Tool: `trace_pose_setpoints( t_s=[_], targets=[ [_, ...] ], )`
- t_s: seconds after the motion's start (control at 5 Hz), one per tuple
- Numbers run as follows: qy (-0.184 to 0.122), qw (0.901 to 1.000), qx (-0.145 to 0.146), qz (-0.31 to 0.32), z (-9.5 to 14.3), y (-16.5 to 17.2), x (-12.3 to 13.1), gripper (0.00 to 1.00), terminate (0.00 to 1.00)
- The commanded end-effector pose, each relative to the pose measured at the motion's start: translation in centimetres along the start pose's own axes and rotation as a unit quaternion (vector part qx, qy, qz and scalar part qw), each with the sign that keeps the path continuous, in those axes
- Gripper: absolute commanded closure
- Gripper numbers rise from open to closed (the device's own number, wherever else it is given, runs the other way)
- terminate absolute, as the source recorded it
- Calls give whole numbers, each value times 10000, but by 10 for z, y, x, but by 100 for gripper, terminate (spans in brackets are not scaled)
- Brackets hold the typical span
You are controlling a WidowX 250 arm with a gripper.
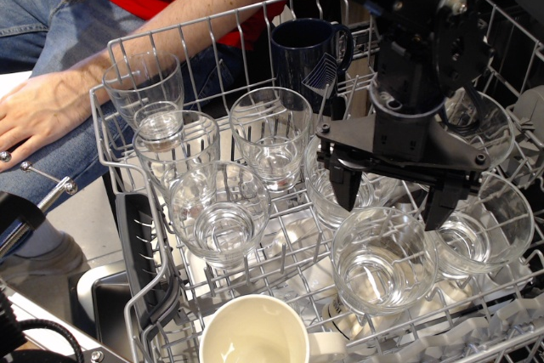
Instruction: Pick up glass cup
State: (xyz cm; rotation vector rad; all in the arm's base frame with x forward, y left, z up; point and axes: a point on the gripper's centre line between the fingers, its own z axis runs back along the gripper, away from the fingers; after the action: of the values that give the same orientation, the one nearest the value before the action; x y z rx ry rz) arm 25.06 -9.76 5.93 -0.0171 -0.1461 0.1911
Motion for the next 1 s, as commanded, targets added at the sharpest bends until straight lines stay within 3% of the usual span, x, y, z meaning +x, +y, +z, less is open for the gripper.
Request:
trace_pose_setpoints(
  t_s=[0.0,0.4,0.8],
  targets=[
    [0,10000,0,0,0,0,0,0,0],
    [-419,9937,-93,1032,-41,1,5,0,0],
    [-654,9912,229,1132,-64,13,11,0,0]
  ],
)
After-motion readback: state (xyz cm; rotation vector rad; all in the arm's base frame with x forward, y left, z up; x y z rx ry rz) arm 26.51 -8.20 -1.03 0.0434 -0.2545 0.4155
